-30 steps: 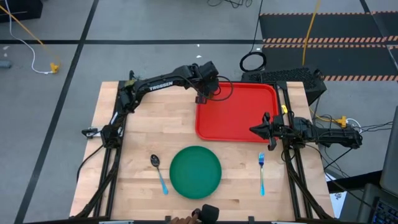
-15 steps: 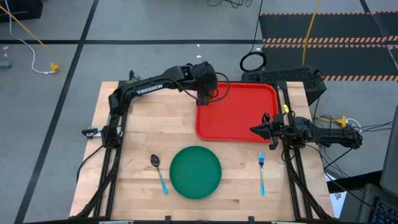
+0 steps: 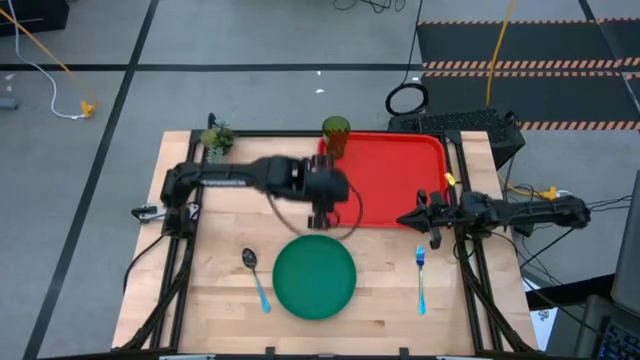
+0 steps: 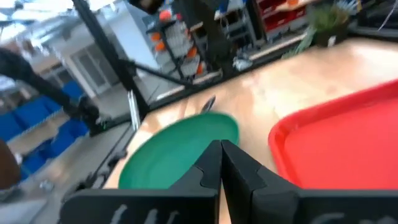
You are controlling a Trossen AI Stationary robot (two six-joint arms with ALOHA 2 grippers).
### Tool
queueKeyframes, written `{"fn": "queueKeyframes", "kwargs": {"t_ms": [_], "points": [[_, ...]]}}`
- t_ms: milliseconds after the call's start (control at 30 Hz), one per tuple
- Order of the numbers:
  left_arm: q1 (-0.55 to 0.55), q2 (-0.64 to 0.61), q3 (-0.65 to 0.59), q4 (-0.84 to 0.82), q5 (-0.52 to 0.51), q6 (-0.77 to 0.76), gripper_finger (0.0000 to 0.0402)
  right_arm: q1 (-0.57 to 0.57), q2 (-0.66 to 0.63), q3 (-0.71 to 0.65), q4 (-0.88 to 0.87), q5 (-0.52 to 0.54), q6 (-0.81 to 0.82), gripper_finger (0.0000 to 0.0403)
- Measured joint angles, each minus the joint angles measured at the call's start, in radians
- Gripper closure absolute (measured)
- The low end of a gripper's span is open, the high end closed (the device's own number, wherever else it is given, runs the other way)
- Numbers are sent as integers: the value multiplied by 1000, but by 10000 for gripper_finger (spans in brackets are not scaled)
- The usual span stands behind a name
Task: Pick and place plate/cup/fork/spoon on tray
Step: Put the green plate on the red tray
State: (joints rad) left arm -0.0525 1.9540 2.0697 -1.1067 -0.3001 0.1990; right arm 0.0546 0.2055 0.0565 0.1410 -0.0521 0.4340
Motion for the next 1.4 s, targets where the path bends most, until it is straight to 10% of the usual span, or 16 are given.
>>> {"fn": "queueKeyframes", "kwargs": {"t_ms": [433, 833, 1400], "points": [[-129, 5, -44, 14, -98, -110, 252, 204, 404, 71, 303, 3, -61, 403], [-118, -39, -365, 206, -105, -186, 252, 365, 833, 326, 265, 55, -300, 403], [-140, -540, -985, 635, -104, -261, 252, 413, 1266, 534, 372, 50, -427, 309]]}}
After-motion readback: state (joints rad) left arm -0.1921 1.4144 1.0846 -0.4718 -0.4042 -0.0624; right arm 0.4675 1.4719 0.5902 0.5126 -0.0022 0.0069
